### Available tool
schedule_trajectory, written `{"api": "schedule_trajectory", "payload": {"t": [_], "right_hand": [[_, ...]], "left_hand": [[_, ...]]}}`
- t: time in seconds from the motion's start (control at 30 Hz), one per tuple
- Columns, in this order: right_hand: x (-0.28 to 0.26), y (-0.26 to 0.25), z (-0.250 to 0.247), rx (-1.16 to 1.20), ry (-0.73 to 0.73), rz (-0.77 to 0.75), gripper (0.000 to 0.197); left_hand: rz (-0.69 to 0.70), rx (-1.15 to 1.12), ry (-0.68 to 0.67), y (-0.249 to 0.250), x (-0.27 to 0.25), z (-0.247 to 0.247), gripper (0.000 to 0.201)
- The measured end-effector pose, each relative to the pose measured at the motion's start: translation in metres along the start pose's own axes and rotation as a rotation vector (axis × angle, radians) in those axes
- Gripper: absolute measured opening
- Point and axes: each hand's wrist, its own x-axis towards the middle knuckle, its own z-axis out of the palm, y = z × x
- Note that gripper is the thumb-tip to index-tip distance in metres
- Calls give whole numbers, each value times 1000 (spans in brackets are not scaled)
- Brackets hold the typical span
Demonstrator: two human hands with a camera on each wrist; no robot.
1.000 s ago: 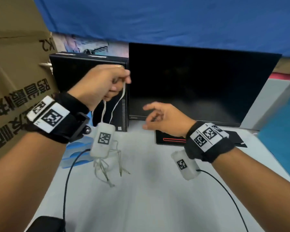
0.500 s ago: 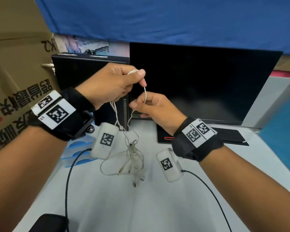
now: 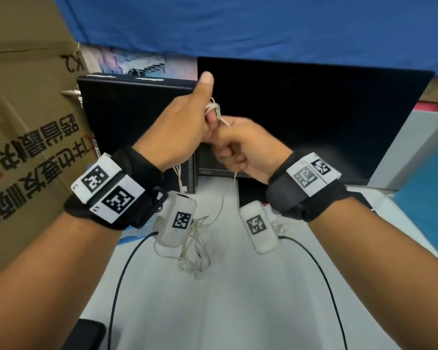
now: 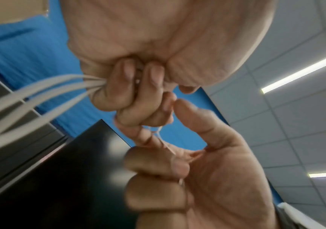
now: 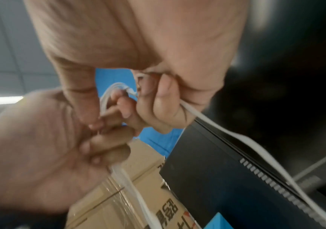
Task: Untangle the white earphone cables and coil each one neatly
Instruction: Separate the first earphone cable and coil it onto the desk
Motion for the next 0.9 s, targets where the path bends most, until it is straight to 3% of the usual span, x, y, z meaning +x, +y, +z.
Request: {"api": "schedule_trajectory", "payload": {"t": [0.1, 0.2, 0.37, 0.47, 0.6, 0.73, 0.8, 0.9], "right_hand": [[4, -19, -16, -26, 133, -61, 30], [7, -46, -36, 3, 311, -164, 36], [-3, -75, -67, 57, 521, -197, 34], [-4, -62, -59, -87, 429, -101, 29], [-4, -6, -38, -660, 154, -5, 12], [-18, 54, -21, -750, 83, 145, 25], [-24, 74, -14, -655, 105, 213, 27], [-24, 78, -7, -468, 169, 148, 18]], "left_hand": [[-30, -117, 6, -9, -5, -5, 51], [-93, -229, -119, -42, -16, -7, 30], [-171, -103, -139, -114, -40, -1, 28], [-176, -94, -137, -116, -45, 4, 24], [-140, -235, -42, -87, -30, 6, 24], [-92, -298, 11, -61, -9, -8, 22], [-97, -271, -1, -54, -1, -12, 20], [-118, -261, -33, -49, 8, -10, 19]]}}
